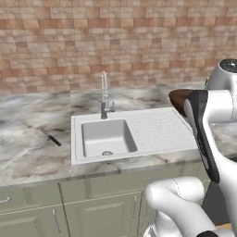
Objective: Pick the lemon wedge from the sink and place it in the bowl. Then pick the bowl and place it in the microwave. Then close the microwave door and press the start button.
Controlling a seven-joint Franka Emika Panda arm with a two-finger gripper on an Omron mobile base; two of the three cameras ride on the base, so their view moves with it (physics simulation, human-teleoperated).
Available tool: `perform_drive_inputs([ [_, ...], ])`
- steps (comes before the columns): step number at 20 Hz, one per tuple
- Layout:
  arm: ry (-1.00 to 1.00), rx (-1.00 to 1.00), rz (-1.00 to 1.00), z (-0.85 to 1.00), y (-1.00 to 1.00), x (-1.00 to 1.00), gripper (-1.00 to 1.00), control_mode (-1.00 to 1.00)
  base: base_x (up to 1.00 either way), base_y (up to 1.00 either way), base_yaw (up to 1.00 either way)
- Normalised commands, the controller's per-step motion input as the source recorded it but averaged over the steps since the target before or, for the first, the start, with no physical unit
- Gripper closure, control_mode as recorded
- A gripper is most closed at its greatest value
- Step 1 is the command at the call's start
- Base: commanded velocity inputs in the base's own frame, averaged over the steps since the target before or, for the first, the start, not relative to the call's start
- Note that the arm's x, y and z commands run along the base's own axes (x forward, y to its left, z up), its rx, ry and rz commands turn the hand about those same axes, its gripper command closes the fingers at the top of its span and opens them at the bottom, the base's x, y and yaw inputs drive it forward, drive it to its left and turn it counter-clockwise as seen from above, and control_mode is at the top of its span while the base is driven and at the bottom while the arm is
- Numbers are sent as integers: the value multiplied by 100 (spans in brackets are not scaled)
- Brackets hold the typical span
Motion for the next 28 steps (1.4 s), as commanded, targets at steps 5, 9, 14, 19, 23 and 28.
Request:
perform_drive_inputs([
  [5,0,0,0,0,0,0,100,100,-53,-1,0],
  [9,0,0,0,0,0,0,100,100,-3,0,-24],
  [14,0,0,0,0,0,0,100,100,0,14,-85],
  [19,0,0,0,0,0,0,100,100,-2,0,-92],
  [23,0,0,0,0,0,0,100,100,-14,0,-87],
  [28,0,0,0,0,0,0,100,100,-25,0,-81],
])
